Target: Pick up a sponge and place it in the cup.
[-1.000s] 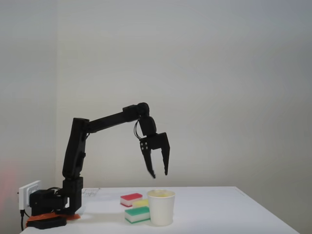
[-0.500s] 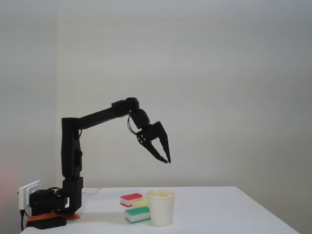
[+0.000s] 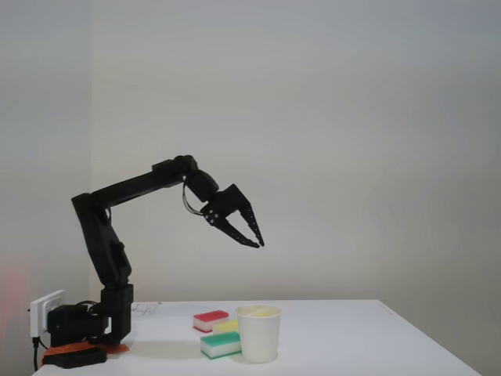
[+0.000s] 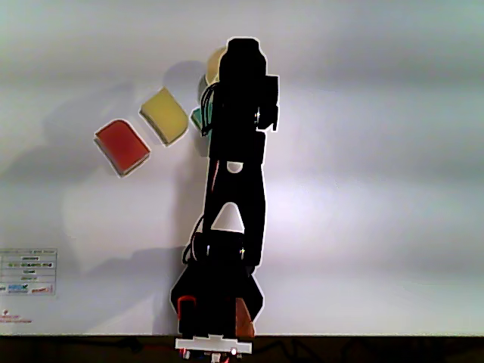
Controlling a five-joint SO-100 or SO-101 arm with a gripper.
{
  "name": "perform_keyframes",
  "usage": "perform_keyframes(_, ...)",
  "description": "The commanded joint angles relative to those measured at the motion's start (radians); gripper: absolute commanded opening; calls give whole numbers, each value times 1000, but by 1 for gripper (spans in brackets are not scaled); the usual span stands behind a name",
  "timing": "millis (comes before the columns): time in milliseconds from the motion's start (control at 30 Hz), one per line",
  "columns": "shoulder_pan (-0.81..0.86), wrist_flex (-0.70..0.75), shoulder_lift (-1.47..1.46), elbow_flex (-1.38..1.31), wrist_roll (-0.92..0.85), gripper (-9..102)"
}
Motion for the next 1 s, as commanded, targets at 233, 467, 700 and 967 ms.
perform_keyframes(233, 3, -74, 334, 245, -21, 0)
perform_keyframes(467, -11, -132, 520, 416, -29, 0)
perform_keyframes(700, -40, -216, 678, 583, -29, 0)
perform_keyframes(967, -71, -305, 850, 781, -26, 0)
